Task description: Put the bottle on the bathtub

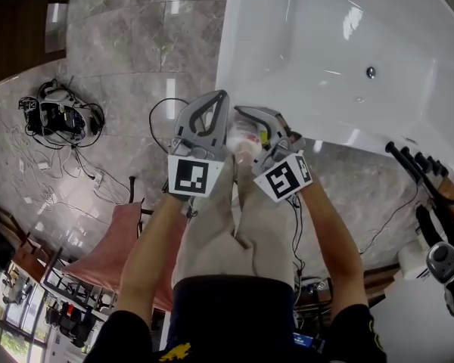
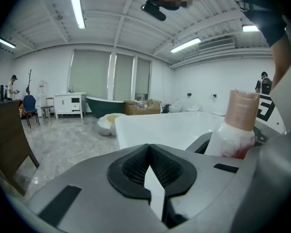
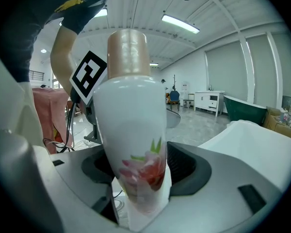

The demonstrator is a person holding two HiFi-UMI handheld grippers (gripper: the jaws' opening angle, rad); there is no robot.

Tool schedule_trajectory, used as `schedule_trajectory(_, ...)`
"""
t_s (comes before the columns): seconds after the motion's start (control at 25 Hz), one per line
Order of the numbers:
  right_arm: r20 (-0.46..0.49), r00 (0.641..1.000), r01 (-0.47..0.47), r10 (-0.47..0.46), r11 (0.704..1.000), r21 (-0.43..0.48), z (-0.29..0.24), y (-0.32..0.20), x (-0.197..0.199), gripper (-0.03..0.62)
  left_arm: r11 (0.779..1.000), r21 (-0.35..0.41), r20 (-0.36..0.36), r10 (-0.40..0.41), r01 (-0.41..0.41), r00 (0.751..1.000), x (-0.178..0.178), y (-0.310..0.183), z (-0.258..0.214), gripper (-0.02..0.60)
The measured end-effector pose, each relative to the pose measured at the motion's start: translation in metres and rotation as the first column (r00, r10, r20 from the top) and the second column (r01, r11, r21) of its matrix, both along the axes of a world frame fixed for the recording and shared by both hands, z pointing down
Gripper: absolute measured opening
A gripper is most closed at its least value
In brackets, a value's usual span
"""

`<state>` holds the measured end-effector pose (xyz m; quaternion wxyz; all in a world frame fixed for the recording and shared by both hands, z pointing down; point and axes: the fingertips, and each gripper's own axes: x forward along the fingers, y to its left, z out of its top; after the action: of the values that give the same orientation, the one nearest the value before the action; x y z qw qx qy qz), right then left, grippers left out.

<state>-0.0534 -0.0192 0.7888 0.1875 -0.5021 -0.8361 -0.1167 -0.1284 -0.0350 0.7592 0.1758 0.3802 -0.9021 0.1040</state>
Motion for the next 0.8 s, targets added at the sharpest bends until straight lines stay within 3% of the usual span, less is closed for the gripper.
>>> schedule_trajectory(0.16,-0.039,0.999,-0.029,0.029,1.000,-0.007,0.001,-0.006,0.002,0.307,1.000,0.008,0.000,-0.009,0.009,1.000,0.001,0.002,0.000,0.017)
schedule_trajectory(0.32,-0.090,0.993,-0.074,0.079,0.996,0.053,0.004,-0.031,0.017,0.344,0.981,0.098,-0.084,-0.162,0.170,0.983,-0.007,0.023,0.002,0.017)
schedule_trajectory(0.48,-0.130,0.967,-0.211,0.218,0.975,0.063,-0.027,-0.069,0.042,0.315,0.983,0.041,-0.124,-0.174,0.180,0.977,0.005,0.050,-0.021,0.017)
schedule_trajectory(0.6,-0.190,0.898,-0.408,0.396,0.913,-0.025,-0.087,-0.100,0.054,0.246,0.989,0.015,-0.147,-0.146,0.150,0.978,0.024,0.059,-0.068,0.017)
schedule_trajectory(0.72,-0.254,0.816,-0.548,0.519,0.834,-0.059,-0.166,-0.118,0.069,0.190,0.993,0.026,-0.133,-0.112,0.117,0.985,0.042,0.061,-0.133,0.017)
schedule_trajectory(0.8,-0.249,0.767,-0.626,0.591,0.775,-0.086,-0.215,-0.129,0.070,0.139,0.994,0.024,-0.124,-0.103,0.107,0.987,0.047,0.063,-0.170,0.017)
